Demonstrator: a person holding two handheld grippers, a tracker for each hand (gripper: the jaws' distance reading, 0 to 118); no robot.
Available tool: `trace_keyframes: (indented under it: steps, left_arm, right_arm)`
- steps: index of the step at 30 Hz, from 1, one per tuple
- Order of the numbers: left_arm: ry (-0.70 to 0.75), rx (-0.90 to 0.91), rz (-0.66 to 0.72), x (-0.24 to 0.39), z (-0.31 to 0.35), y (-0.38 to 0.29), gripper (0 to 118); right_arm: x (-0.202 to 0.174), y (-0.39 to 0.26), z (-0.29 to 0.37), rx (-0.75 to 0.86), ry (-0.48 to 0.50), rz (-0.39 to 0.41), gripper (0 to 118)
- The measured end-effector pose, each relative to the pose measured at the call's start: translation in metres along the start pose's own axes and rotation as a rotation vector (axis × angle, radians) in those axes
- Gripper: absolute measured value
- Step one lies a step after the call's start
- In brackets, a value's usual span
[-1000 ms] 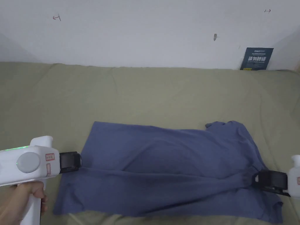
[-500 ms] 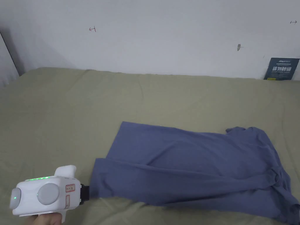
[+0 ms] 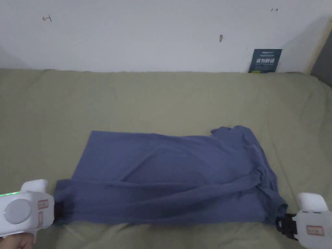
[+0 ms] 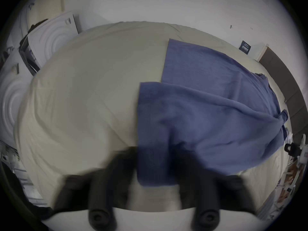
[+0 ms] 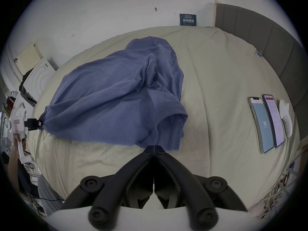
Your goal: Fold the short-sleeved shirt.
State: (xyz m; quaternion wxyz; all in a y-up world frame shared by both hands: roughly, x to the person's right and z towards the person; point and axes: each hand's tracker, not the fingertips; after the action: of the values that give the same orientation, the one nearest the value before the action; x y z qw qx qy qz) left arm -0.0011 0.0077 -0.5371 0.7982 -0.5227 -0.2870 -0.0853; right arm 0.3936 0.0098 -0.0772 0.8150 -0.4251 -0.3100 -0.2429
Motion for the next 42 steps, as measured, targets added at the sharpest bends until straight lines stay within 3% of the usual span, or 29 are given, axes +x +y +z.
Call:
trace_keyframes:
  steps: [1, 2, 3, 4, 5, 7, 13, 14, 16, 17, 20, 21, 23, 26, 36, 37, 42]
  left_arm:
    - [-0.004, 0.013, -0.001, -0.003, 0.001, 0.003, 2]
    - [0.016, 0.046, -0.02, 0.0, 0.003, 0.001, 2]
    - [0.018, 0.052, -0.026, 0.005, 0.006, -0.002, 2]
    - [0.016, 0.058, -0.03, 0.007, 0.008, -0.001, 2]
    - [0.017, 0.06, -0.04, 0.01, 0.008, 0.001, 2]
    - [0.03, 0.077, -0.06, 0.015, 0.009, 0.001, 2]
    - [0.037, 0.063, -0.064, 0.014, 0.004, 0.006, 2]
    - [0.039, 0.051, -0.071, 0.014, 0.003, 0.006, 2]
    - [0.05, 0.051, -0.076, 0.017, 0.002, 0.005, 2]
    - [0.043, 0.046, -0.072, 0.017, 0.002, 0.004, 2]
    - [0.065, 0.039, -0.103, 0.019, 0.004, 0.003, 2]
    - [0.064, 0.035, -0.102, 0.018, 0.006, 0.003, 2]
    - [0.063, 0.038, -0.096, 0.014, 0.011, 0.002, 2]
    - [0.064, 0.041, -0.088, 0.014, 0.018, -0.003, 1]
    - [0.068, 0.016, -0.085, 0.005, 0.052, -0.053, 1]
    - [0.066, 0.014, -0.089, 0.004, 0.058, -0.062, 2]
    - [0.051, 0.002, -0.057, -0.008, 0.086, -0.115, 2]
  right_arm:
    - [0.001, 0.002, -0.003, 0.008, 0.0, -0.01, 1]
    - [0.001, 0.005, -0.003, 0.017, 0.004, -0.018, 16]
    - [-0.001, 0.007, -0.003, 0.027, -0.001, -0.027, 50]
    - [-0.001, 0.01, -0.004, 0.031, -0.009, -0.037, 94]
    - [-0.003, 0.013, -0.007, 0.022, -0.011, -0.045, 118]
    - [-0.003, 0.013, -0.011, 0.058, 0.029, -0.088, 117]
    - [-0.002, 0.03, -0.045, -0.049, 0.023, -0.074, 116]
    - [-0.003, 0.03, -0.046, -0.037, 0.006, -0.078, 102]
    - [-0.005, 0.029, -0.045, -0.031, 0.011, -0.053, 19]
    - [-0.009, 0.029, -0.041, -0.015, 0.016, -0.078, 13]
    - [-0.016, 0.027, -0.029, -0.007, 0.017, -0.02, 13]
    - [-0.016, 0.029, -0.033, -0.032, 0.082, 0.113, 13]
    - [-0.012, 0.029, -0.025, -0.021, 0.099, 0.103, 12]
    - [-0.003, 0.015, 0.004, 0.033, 0.105, 0.027, 12]
    - [-0.016, -0.032, 0.052, 0.001, 0.097, 0.017, 12]
    - [0.002, -0.034, 0.052, -0.007, 0.095, -0.001, 12]
    - [0.015, -0.075, 0.072, -0.044, 0.099, -0.016, 12]
